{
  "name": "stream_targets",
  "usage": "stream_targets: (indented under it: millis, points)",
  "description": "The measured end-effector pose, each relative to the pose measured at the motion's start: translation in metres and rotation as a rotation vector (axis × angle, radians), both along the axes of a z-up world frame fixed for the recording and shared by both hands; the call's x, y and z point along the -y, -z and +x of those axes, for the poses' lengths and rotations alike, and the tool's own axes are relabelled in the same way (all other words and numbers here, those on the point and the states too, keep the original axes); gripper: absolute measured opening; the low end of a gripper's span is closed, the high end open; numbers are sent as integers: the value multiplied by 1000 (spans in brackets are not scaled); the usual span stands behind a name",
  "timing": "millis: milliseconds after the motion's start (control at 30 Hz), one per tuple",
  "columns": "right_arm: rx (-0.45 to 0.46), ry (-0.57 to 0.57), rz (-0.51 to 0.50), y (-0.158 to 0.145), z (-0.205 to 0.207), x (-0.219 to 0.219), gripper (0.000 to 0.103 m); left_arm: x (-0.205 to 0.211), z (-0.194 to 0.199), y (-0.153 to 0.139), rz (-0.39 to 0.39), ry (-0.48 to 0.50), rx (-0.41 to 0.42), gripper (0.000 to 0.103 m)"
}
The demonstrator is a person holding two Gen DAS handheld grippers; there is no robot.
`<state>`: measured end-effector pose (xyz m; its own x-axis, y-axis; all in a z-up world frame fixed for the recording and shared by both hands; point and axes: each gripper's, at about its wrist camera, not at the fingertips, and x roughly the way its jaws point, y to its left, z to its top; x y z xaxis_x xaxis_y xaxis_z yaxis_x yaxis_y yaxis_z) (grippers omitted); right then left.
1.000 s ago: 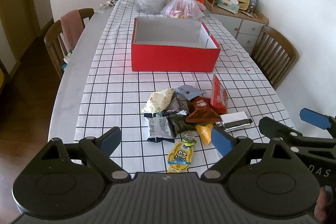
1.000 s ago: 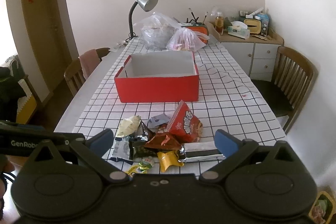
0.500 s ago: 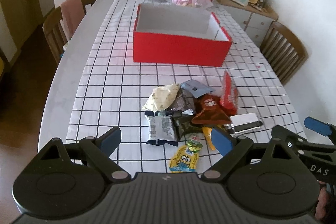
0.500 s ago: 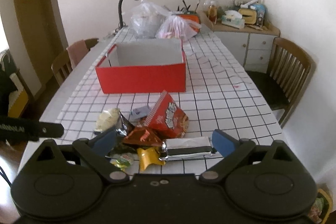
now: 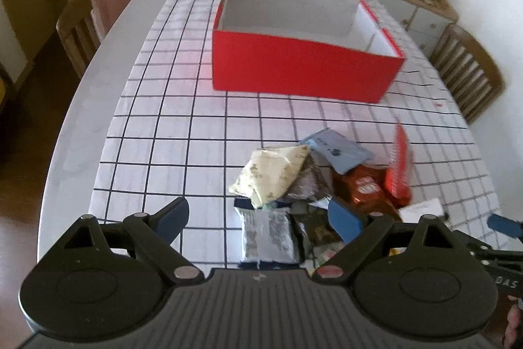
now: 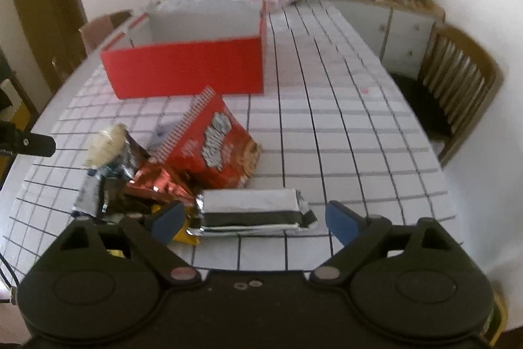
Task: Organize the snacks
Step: 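Grasp the cream bun bag with the left tool while the right tool grasps the silver bar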
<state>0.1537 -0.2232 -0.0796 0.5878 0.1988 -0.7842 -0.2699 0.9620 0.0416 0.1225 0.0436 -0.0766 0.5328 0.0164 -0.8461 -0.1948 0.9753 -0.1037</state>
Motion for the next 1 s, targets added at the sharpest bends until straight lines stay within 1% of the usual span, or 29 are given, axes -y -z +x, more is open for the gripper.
stream_targets:
  millis: [133,200,333,367,433,500,600,667,733,767,833,933,1000]
  points:
    - [-71,101,21,12,24,9,93,-3,20,15,6,-6,-30,89]
    - [-144,186,45,21,38,13,93,-4,28,21,17,4,-38,88]
    - [-287,372,143,38,56,25,93,-6,41,31,13,35,-62,85]
    - [-316,411,170,41,59,27,93,-8,43,33,6,40,-70,84]
    - [-345,476,211,43,64,30,92,-10,49,37,-16,47,-87,84]
    - [-374,528,242,45,69,31,92,-13,56,42,-40,53,-108,84]
    - [-442,610,269,54,77,31,92,-18,66,50,-83,56,-139,83]
    - [-484,652,312,60,81,33,91,-21,73,55,-111,56,-156,83]
    - [-490,678,308,64,84,33,90,-25,80,62,-139,46,-181,83]
    - [-501,687,307,66,86,32,88,-28,84,66,-155,37,-190,83]
    - [-519,710,320,70,86,31,89,-33,89,73,-196,22,-211,83]
    - [-521,710,313,71,89,27,89,-39,96,82,-232,3,-229,82]
    - [-524,714,307,70,88,25,88,-43,98,87,-259,-11,-241,79]
